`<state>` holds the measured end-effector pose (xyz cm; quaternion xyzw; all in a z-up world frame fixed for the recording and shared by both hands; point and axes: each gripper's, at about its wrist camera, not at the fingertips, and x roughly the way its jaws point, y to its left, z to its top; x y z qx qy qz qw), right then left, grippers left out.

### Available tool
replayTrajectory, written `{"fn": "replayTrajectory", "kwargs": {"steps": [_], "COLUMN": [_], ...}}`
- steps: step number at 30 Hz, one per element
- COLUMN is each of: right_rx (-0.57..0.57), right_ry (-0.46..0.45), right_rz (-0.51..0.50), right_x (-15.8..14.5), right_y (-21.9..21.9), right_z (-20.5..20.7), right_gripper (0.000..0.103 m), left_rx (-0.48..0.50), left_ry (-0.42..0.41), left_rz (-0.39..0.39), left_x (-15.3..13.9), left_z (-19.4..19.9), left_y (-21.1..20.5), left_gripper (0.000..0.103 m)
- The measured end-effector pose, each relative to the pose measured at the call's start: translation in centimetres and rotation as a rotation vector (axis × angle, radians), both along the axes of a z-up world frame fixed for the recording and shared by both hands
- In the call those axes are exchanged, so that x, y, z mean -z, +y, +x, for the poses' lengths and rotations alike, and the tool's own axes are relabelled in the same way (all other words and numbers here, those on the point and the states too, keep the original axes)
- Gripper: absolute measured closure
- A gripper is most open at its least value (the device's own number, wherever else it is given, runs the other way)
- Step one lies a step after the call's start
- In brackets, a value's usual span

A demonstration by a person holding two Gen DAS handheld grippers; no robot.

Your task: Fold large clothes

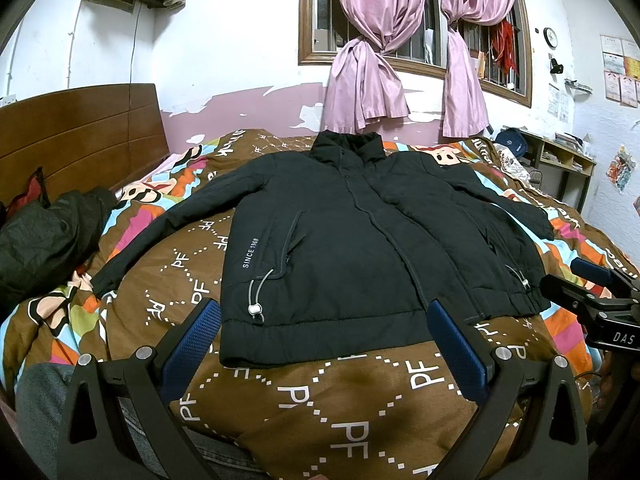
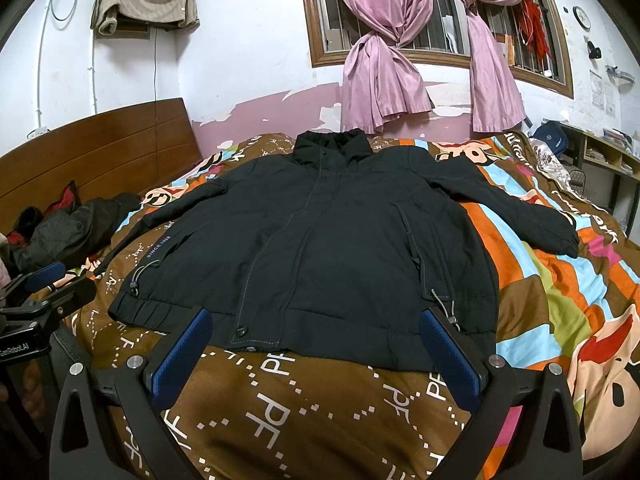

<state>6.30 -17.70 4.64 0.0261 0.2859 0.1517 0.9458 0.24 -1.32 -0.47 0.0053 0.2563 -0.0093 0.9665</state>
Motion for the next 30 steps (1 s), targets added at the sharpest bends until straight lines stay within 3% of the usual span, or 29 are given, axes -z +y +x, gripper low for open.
{"fn": "replayTrajectory", "kwargs": {"steps": [24,30], "right_rx": [0.004,0.034], "right_ry": [0.006,0.083], "right_rz": [-0.001,-0.077], "right_x": [-0.2,2.6], "right_y": [-0.6,0.6], "right_z": [0.1,1.2], "right_gripper": [0.000,0.000], "left_rx": [0.001,0.006], "left_ry": [0.003,0.024], "left_rz": [-0.004,-0.001], "left_x": [0.0,0.3], "left_z": [0.0,0.0], "left_y": [0.2,-2.1], "left_gripper": [0.002,0.002]}}
